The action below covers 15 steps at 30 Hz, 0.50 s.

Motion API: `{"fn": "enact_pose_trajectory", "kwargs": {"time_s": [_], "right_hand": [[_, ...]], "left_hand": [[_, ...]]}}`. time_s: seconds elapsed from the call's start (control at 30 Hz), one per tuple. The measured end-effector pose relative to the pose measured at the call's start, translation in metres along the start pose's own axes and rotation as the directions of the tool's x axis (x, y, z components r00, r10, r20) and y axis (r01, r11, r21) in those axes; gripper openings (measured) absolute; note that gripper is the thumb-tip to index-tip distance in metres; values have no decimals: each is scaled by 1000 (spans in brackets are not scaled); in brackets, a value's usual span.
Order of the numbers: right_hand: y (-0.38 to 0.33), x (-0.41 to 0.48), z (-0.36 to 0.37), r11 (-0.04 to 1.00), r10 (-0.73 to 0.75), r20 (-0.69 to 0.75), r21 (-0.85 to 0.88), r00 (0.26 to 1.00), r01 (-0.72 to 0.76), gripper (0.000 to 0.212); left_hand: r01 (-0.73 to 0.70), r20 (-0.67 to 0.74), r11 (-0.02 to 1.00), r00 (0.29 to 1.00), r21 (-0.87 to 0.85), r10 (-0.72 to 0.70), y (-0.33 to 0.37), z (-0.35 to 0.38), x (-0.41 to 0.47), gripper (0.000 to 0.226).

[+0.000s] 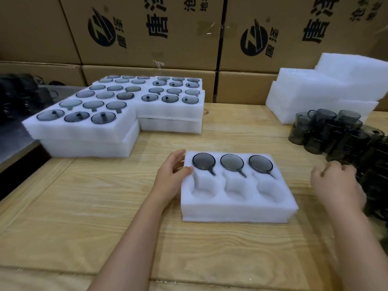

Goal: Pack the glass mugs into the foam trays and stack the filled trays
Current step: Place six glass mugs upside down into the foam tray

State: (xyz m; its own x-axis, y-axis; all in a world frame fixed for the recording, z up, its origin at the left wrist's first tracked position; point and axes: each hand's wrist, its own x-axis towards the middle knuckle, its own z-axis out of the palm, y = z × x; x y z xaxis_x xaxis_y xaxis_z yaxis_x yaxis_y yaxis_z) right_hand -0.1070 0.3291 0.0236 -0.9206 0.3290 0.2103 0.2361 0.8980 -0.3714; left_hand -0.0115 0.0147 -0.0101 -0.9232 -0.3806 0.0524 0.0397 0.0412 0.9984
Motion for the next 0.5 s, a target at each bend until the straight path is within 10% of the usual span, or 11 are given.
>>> {"fn": "enact_pose_trajectory", "kwargs": {"time_s": [0.5], "right_hand": [[-17,-13,6,945,-278,-44,169,960,281,16]], "left_hand": [[-23,2,1000,1000,-14,23,-4,1,1,52]]}}
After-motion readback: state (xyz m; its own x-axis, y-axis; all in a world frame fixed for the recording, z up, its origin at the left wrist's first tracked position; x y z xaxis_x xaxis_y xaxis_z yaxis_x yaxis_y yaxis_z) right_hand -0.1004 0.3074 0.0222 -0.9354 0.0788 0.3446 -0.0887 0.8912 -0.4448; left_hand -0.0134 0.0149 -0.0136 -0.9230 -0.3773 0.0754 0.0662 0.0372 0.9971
